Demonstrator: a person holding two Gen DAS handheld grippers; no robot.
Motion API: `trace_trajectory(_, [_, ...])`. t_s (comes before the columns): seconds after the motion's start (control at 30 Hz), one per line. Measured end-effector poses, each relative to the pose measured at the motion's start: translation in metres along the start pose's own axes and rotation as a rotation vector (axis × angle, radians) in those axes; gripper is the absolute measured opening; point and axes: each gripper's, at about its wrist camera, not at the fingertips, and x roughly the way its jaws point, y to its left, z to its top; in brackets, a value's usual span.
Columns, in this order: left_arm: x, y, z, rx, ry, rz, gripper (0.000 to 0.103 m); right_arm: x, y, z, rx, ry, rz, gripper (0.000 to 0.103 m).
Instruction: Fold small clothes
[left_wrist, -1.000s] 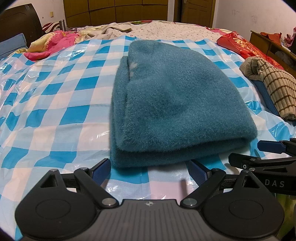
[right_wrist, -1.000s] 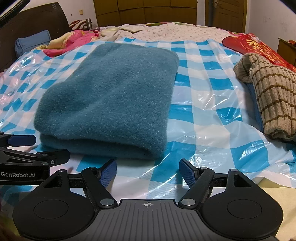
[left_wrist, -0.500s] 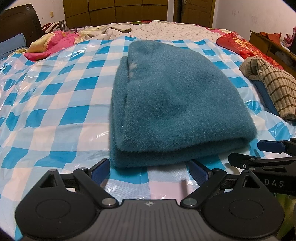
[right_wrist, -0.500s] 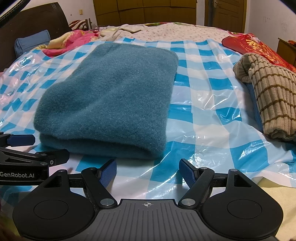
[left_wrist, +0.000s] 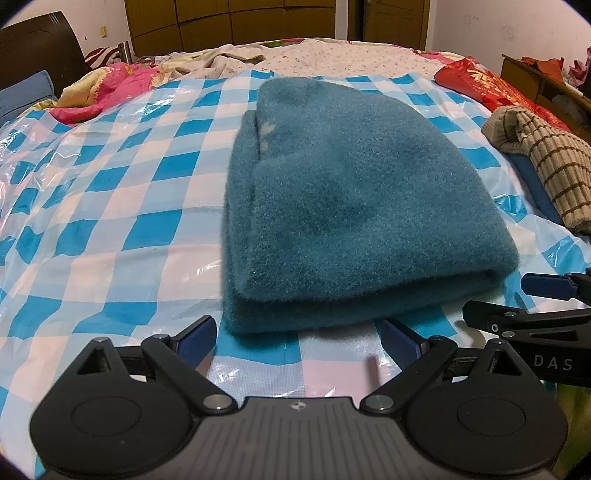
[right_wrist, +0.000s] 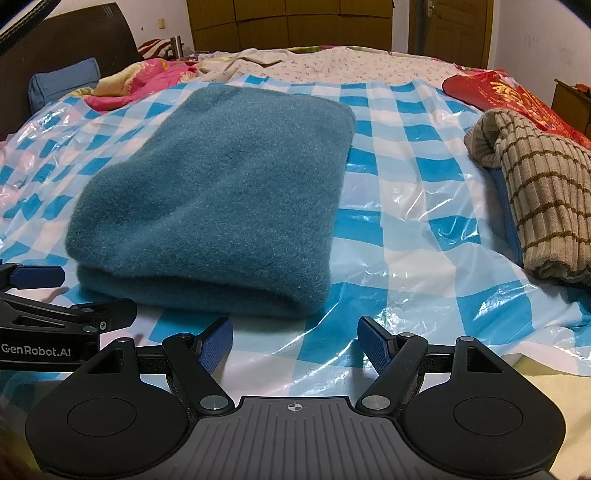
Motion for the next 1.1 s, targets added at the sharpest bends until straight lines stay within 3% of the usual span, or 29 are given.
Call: trace_trajectory(1.1, [-0.0004,-0.0029,0.0001,0.017,-0.002,0.022,0.103,-0.0003,0.0009,-0.0011,-0.019,0.001,-0.042,0.076])
